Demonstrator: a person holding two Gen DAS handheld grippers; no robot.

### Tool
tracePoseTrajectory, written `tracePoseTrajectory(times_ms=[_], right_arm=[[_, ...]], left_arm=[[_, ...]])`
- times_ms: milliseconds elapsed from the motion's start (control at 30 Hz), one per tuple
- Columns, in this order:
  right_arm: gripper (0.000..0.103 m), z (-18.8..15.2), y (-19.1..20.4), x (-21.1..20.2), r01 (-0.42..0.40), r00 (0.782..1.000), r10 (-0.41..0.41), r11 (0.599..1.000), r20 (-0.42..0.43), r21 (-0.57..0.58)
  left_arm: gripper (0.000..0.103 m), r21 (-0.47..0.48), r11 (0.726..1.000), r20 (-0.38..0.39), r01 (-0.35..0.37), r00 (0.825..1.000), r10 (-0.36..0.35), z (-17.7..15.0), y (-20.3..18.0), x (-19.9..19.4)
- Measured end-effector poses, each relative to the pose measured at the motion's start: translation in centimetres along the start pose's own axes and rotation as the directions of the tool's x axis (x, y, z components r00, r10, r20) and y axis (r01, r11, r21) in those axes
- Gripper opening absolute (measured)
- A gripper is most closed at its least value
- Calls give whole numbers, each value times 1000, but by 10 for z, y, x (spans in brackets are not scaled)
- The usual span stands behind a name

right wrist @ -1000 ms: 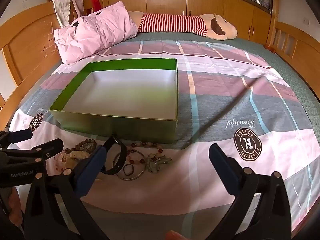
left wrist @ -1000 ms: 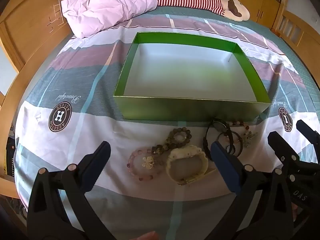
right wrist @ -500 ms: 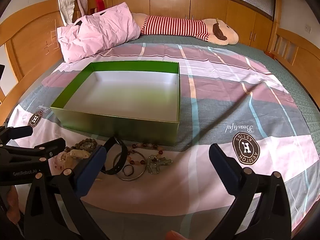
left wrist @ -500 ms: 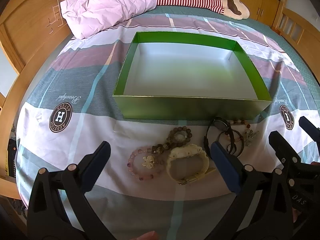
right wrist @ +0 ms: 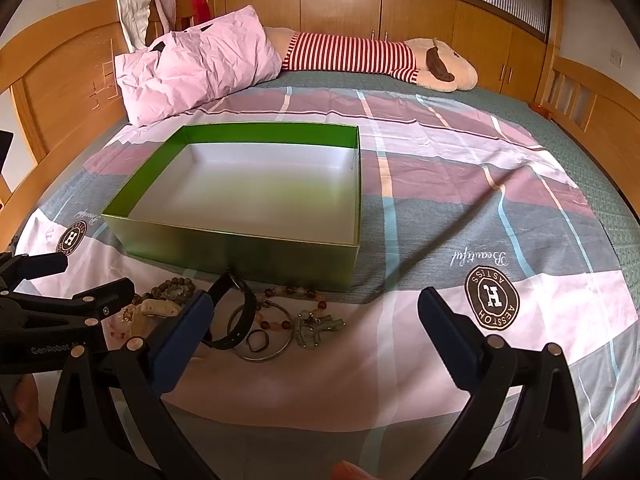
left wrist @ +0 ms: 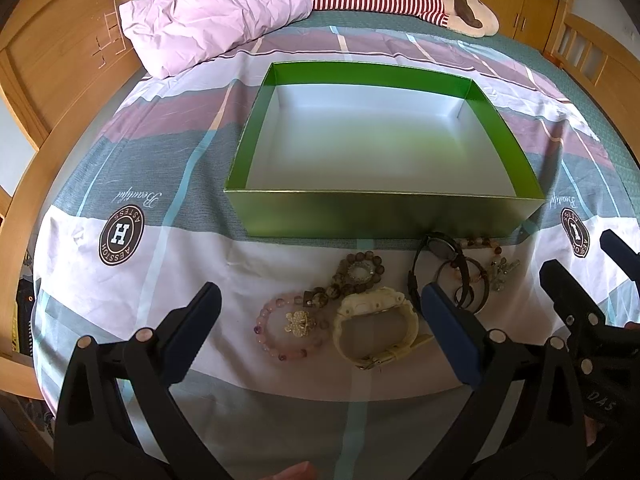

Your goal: Organize jewelry

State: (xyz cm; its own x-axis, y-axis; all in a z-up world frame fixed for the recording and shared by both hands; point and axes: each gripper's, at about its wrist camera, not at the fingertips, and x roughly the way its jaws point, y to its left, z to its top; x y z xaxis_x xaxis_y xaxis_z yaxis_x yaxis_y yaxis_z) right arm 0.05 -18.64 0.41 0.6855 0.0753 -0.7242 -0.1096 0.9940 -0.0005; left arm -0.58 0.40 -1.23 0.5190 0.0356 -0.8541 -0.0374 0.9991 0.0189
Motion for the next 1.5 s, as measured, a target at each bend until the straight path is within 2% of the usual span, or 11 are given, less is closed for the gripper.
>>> tracePoseTrajectory(times_ms=[1500], right_arm=[[102, -1, 0, 0, 2, 1000, -2, 1000, 1, -3]], left_arm=[[101, 24, 1000, -14, -19, 1000, 19, 1, -11, 4]])
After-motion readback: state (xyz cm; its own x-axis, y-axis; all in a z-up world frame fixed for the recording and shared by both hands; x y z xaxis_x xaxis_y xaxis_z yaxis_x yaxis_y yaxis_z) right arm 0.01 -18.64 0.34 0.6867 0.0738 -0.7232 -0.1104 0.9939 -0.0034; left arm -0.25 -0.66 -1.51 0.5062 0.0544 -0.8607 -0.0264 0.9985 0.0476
